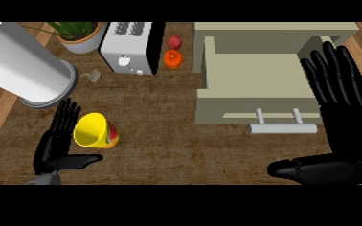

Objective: Pick up the cup, place it into the drawer and close the drawer

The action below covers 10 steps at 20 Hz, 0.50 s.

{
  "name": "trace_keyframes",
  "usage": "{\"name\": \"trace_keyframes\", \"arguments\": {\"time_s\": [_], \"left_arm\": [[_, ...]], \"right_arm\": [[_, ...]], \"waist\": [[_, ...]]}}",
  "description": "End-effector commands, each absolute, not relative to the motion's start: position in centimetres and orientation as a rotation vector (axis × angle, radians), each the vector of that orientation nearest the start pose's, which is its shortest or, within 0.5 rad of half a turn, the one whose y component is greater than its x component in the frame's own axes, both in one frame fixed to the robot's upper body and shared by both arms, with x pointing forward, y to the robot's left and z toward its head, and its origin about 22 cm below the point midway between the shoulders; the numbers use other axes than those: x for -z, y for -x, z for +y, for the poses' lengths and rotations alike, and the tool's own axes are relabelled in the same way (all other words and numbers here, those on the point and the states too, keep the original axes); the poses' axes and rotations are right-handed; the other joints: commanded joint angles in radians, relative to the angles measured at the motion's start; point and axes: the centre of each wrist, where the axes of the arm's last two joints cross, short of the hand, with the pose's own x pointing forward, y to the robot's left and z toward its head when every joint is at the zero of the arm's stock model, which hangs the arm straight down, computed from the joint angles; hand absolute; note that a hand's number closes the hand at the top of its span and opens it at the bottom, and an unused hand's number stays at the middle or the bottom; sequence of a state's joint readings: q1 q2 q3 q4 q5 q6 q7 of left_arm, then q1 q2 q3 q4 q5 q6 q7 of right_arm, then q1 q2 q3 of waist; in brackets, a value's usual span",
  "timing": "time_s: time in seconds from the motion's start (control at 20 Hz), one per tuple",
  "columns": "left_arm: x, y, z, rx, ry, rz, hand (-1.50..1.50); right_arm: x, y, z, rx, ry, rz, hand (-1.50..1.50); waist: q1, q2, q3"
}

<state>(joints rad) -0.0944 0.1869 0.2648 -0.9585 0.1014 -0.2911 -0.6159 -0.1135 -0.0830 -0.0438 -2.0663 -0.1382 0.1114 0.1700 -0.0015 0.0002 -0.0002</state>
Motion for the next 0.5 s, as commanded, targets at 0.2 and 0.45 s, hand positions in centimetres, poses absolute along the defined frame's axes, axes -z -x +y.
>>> {"name": "trace_keyframes", "arguments": {"time_s": [0.2, 0.45], "left_arm": [[12.1, -23.6, 34.4, -0.084, 0.038, -1.697, -1.50], [13.0, -23.8, 34.1, -0.069, 0.063, -1.715, -1.50]], "right_arm": [[-13.2, -24.5, -24.6, -0.129, -0.166, -1.997, -1.50], [-13.3, -21.5, -22.7, -0.125, -0.153, -2.007, -1.50]], "waist": [[-0.001, 0.001, 0.000], [-0.003, 0.000, 0.000]]}}
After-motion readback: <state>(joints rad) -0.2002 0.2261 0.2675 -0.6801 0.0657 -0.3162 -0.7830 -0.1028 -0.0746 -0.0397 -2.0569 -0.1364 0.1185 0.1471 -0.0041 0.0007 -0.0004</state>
